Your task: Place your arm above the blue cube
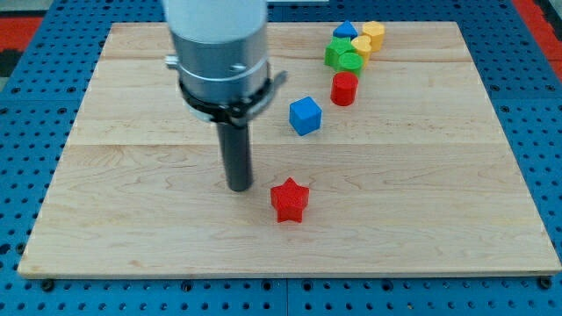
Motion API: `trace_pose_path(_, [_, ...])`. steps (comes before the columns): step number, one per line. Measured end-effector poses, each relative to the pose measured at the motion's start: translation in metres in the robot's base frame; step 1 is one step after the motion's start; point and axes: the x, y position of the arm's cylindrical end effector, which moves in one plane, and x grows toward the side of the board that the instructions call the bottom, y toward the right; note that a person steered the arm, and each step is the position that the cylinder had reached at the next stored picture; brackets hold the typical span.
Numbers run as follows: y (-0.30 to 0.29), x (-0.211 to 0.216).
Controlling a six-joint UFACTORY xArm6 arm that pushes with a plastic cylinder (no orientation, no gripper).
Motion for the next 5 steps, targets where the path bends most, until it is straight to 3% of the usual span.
trace_pose_path(2, [-0.017, -0.116])
trace_pose_path(3, [0.029, -0.164])
trace_pose_path(5, [0.117, -0.151])
